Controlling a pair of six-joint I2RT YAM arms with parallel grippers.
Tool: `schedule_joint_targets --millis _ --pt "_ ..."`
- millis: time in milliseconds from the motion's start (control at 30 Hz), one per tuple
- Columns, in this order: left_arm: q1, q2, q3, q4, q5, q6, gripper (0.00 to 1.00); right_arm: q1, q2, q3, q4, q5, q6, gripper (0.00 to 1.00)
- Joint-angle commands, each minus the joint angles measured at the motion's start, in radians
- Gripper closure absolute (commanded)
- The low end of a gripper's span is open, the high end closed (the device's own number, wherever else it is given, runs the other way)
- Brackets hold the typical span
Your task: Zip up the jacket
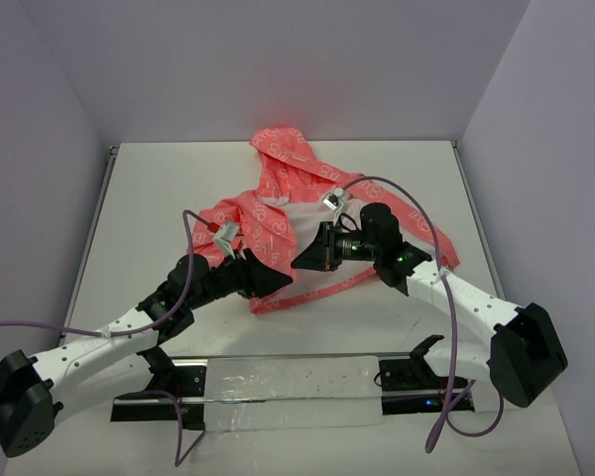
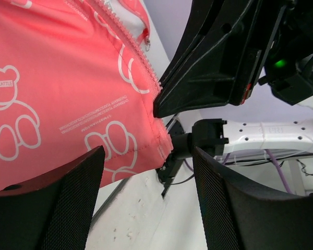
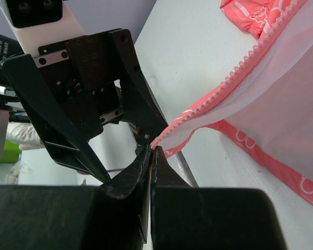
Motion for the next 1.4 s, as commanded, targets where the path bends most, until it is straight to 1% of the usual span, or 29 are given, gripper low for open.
schedule_joint_targets --millis 0,300,433,533,600,767,833,867,1033,1200,1267,1367 --pt "0.007 -0.005 -0.030 0.137 -0.003 -0.045 0.26 0.016 -0.006 0.050 0.073 -0.020 0.012 1.00" --pt "0.006 0.018 -0.052 0.213 0.011 -0.087 0.32 0.026 0.009 0.050 0.082 -0.016 0.020 1.00" --pt "0.007 0.023 -0.062 0.236 0.005 -0.103 0.39 0.031 0.014 0.056 0.070 -0.010 0.011 1.00" --pt "0.005 0.030 -0.071 0.250 -0.004 -0.111 0.49 0.034 0.030 0.055 0.068 -0.010 0.009 1.00" --pt "0.007 0.028 -0.078 0.266 -0.009 -0.117 0.53 0.034 0.037 0.053 0.071 -0.011 0.011 1.00" --pt "0.006 0.033 -0.049 0.204 -0.015 -0.089 0.60 0.035 0.045 0.054 0.061 -0.011 0.003 1.00" --pt "0.005 0.031 -0.047 0.202 -0.011 -0.087 0.61 0.036 0.046 0.053 0.062 -0.010 0.003 1.00" --pt "0.005 0.031 -0.047 0.203 -0.011 -0.087 0.63 0.036 0.047 0.053 0.062 -0.010 0.003 1.00" --pt "0.007 0.032 -0.053 0.212 -0.007 -0.090 0.67 0.038 0.051 0.051 0.064 -0.008 0.006 1.00" --pt "0.005 0.024 -0.051 0.198 -0.010 -0.088 0.81 0.042 0.059 0.054 0.062 -0.004 0.003 1.00" --pt "0.005 0.011 -0.047 0.177 -0.016 -0.083 0.99 0.042 0.059 0.053 0.064 0.001 0.005 1.00" --pt "0.006 -0.003 -0.045 0.157 -0.026 -0.079 1.00 0.042 0.059 0.055 0.059 0.008 0.006 1.00"
